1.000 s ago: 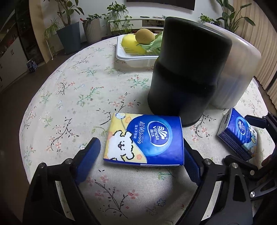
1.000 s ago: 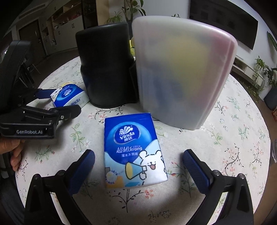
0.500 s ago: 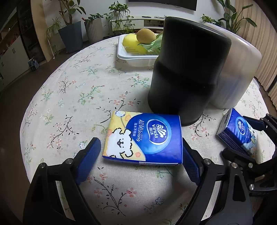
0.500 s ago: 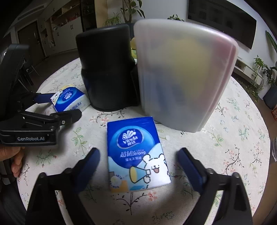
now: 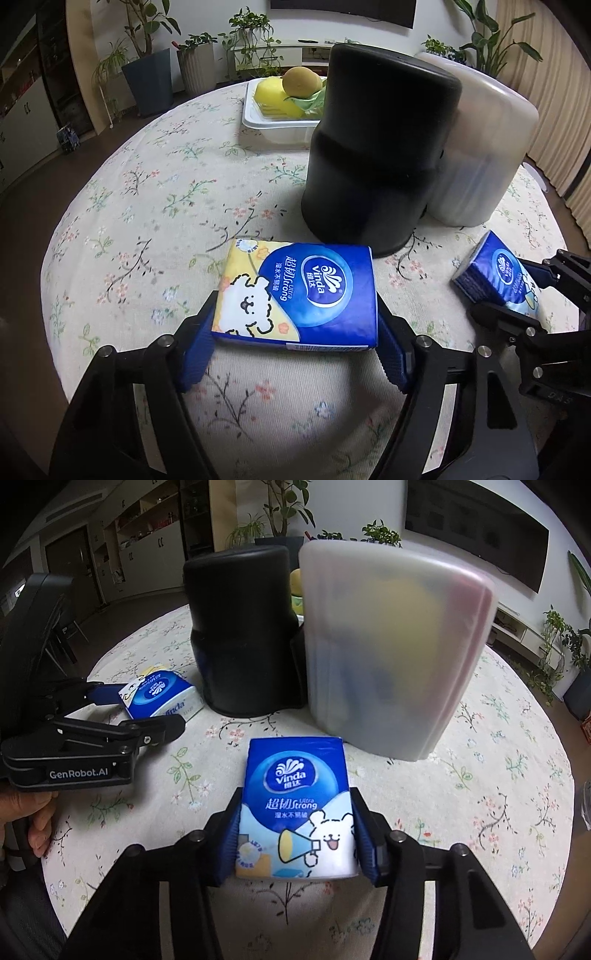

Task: Organize soft objects
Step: 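Lift and carry both tissue packs over the white tray, then lower both tissue packs into the tray and open both tools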

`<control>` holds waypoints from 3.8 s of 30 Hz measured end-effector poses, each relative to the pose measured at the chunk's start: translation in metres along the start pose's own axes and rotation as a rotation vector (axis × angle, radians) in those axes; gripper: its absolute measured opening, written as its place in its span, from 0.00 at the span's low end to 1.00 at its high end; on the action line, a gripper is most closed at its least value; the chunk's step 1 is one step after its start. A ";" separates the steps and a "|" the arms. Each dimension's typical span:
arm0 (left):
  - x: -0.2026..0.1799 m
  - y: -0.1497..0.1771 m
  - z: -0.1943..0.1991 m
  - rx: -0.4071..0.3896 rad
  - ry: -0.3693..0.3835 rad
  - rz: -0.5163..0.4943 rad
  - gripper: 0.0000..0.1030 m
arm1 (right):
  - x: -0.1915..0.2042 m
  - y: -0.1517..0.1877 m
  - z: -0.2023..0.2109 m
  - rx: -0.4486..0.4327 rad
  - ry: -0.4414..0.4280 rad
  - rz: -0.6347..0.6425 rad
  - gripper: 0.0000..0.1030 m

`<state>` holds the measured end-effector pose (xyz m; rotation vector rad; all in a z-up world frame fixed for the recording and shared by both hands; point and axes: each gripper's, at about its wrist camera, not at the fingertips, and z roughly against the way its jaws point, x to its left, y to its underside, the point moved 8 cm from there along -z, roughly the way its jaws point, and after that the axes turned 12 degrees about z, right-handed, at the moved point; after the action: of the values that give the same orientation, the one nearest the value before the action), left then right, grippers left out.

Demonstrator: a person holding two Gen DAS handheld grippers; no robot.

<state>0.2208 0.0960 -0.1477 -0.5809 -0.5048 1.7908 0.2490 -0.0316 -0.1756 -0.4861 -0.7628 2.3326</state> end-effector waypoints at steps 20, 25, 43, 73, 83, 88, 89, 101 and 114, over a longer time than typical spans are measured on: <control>-0.031 0.018 0.059 -0.077 0.058 0.032 0.71 | -0.024 0.033 0.071 -0.031 0.082 -0.041 0.53; -0.016 -0.010 0.069 -0.114 0.040 0.049 0.71 | -0.037 0.028 0.086 -0.050 0.108 -0.046 0.53; 0.016 -0.130 0.058 -0.170 -0.007 0.009 0.71 | -0.128 -0.013 0.086 -0.041 0.202 -0.036 0.53; -0.063 -0.258 -0.071 -0.020 0.109 -0.280 0.71 | -0.215 -0.218 -0.043 0.027 0.071 0.241 0.53; -0.080 -0.246 -0.108 0.039 0.142 -0.334 0.71 | -0.175 -0.223 -0.096 0.090 -0.094 0.352 0.53; -0.082 -0.239 -0.116 0.054 0.142 -0.331 0.71 | -0.171 -0.210 -0.116 0.152 -0.116 0.358 0.54; -0.082 -0.239 -0.116 0.054 0.143 -0.328 0.71 | -0.171 -0.208 -0.118 0.157 -0.115 0.360 0.54; -0.079 -0.234 -0.127 0.081 0.127 -0.293 0.73 | -0.169 -0.192 -0.133 0.210 -0.118 0.360 0.54; -0.066 -0.246 -0.096 0.000 0.153 -0.230 0.99 | -0.176 -0.194 -0.117 0.184 -0.095 0.340 0.76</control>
<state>0.4801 0.1058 -0.0659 -0.6284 -0.4475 1.5160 0.5250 0.0207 -0.1180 -0.4542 -0.5330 2.7282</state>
